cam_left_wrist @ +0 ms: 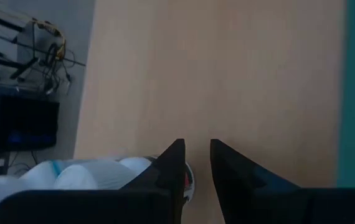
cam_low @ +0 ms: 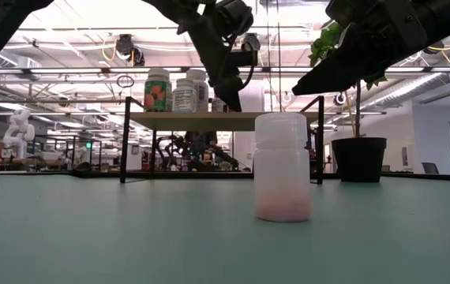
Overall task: Pick and place medicine bottles onto shelf by color
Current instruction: Put the black bottle on the shelf, then put the white bottle on the shelf
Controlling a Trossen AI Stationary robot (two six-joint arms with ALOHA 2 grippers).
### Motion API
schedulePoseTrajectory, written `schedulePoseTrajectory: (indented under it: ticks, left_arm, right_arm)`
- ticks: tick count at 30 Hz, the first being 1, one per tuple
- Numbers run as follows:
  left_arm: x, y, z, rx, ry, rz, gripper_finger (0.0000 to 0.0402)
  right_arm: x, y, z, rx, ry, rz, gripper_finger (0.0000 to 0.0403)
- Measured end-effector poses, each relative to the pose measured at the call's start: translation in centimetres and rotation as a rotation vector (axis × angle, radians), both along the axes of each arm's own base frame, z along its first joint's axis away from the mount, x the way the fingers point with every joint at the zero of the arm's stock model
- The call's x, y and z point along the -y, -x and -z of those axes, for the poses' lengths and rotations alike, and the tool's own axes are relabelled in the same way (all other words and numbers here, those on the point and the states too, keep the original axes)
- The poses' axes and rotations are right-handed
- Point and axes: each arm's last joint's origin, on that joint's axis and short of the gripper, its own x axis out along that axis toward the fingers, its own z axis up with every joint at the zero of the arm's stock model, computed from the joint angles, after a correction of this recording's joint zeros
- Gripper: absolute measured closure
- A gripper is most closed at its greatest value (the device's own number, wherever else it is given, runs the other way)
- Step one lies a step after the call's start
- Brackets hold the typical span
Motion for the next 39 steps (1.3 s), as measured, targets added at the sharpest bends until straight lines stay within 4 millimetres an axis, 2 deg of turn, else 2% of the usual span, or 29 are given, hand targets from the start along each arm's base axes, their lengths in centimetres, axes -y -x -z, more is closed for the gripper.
schedulePoseTrajectory:
  ticks: [12, 17, 21, 24, 28, 32, 35, 39]
  left_arm:
    - [-0.6, 0.6, 0.2, -0.020, 0.018, -0.072, 0.0323]
    - [1.0, 1.1, -1.5, 0.027, 0.039, -0.087, 0.0313]
    - [2.9, 1.5, -3.3, 0.084, 0.052, -0.074, 0.0273]
    - [5.2, 1.9, -4.6, 0.135, 0.115, -0.044, 0.0231]
    - [9.2, 2.1, -4.8, 0.124, 0.371, 0.088, 0.0178]
    - [14.2, 1.4, -2.2, 0.119, 0.563, 0.245, 0.0144]
    - [18.4, 1.3, 0.7, 0.132, 0.600, 0.314, 0.0135]
    - [23.9, 2.0, 3.1, 0.208, 0.604, 0.451, 0.0137]
  right_arm:
    - [0.0, 0.0, 0.0, -0.001, 0.000, 0.000, 0.0216]
    - [0.0, 0.0, 0.0, -0.001, 0.000, -0.001, 0.0216]
    - [0.0, 0.0, 0.0, 0.001, -0.002, -0.002, 0.0216]
    - [0.0, 0.0, 0.0, 0.001, -0.004, -0.001, 0.0216]
    - [0.0, 0.0, 0.0, -0.002, -0.011, -0.003, 0.0216]
    - [-0.1, 0.0, 0.0, -0.001, -0.011, -0.009, 0.0216]
    - [-0.4, 0.1, 0.0, -0.004, -0.009, -0.022, 0.0216]
    - [-0.7, 0.3, 0.0, -0.004, -0.010, -0.037, 0.0216]
